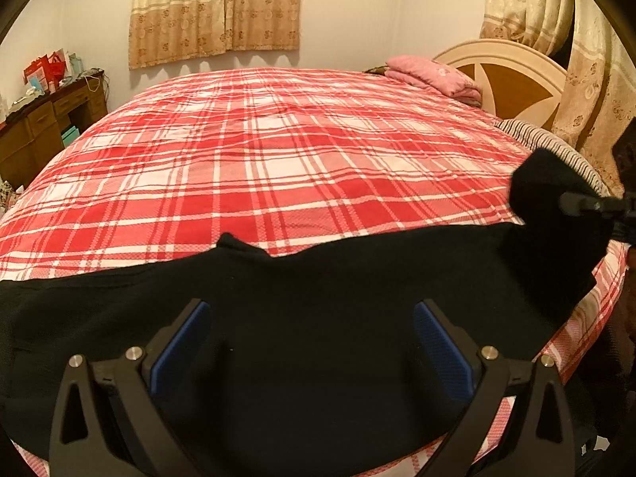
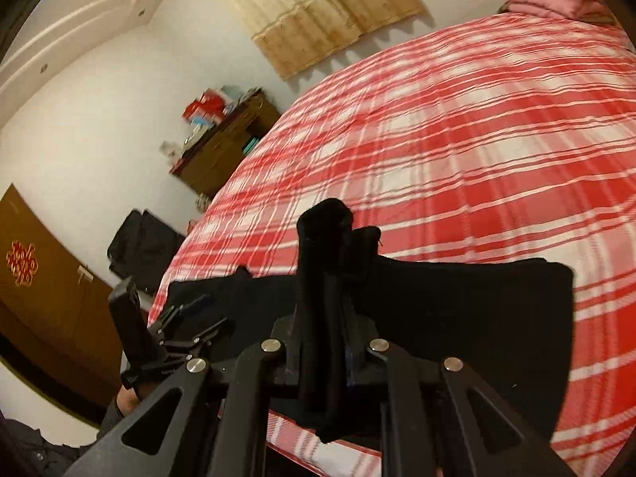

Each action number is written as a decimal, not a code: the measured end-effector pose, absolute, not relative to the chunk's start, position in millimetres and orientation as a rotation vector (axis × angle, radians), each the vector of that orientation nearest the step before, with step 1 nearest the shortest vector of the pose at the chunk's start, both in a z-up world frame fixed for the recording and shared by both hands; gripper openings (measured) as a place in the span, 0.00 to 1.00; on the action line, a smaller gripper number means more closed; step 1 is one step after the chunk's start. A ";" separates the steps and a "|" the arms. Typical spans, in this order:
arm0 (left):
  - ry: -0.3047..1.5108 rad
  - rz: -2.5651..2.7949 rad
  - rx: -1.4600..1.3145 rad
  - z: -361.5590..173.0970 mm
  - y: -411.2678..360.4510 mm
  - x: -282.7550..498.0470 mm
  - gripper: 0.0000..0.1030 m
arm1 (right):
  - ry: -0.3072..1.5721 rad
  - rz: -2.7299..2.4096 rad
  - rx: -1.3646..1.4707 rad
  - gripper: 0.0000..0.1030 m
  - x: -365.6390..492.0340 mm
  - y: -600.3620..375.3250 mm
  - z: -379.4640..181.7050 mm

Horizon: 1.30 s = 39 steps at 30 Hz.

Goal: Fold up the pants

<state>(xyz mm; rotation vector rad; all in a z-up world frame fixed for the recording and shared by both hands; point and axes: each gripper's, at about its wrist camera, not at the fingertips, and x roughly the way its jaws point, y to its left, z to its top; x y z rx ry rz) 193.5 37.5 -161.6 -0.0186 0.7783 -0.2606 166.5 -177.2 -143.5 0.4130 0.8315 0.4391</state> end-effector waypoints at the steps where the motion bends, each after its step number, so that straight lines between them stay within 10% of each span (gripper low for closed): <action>1: 0.777 -0.264 -0.018 -161.4 37.1 193.0 1.00 | 0.844 0.443 0.404 0.13 170.2 -171.5 -148.2; 11: 0.781 -0.322 -0.027 -163.3 23.7 188.9 1.00 | 0.991 0.477 0.270 0.15 186.1 -134.2 -199.3; 16: 0.793 -0.378 -0.029 -166.9 9.4 185.3 1.00 | 0.966 0.578 0.284 0.54 169.0 -140.4 -187.3; 26: 0.818 -0.555 -0.033 -166.1 -50.8 196.9 0.98 | 0.868 0.476 0.441 0.54 146.3 -210.9 -190.5; 33: 0.882 -0.594 0.022 -178.8 -87.0 212.6 0.71 | 0.775 0.465 0.506 0.54 138.8 -230.0 -186.2; 37: 0.890 -0.619 0.049 -180.6 -91.0 211.6 0.22 | 0.689 0.448 0.505 0.54 128.7 -242.6 -173.0; 39: 0.896 -0.641 0.019 -177.6 -86.4 211.6 0.17 | 0.639 0.441 0.517 0.54 125.3 -247.7 -165.7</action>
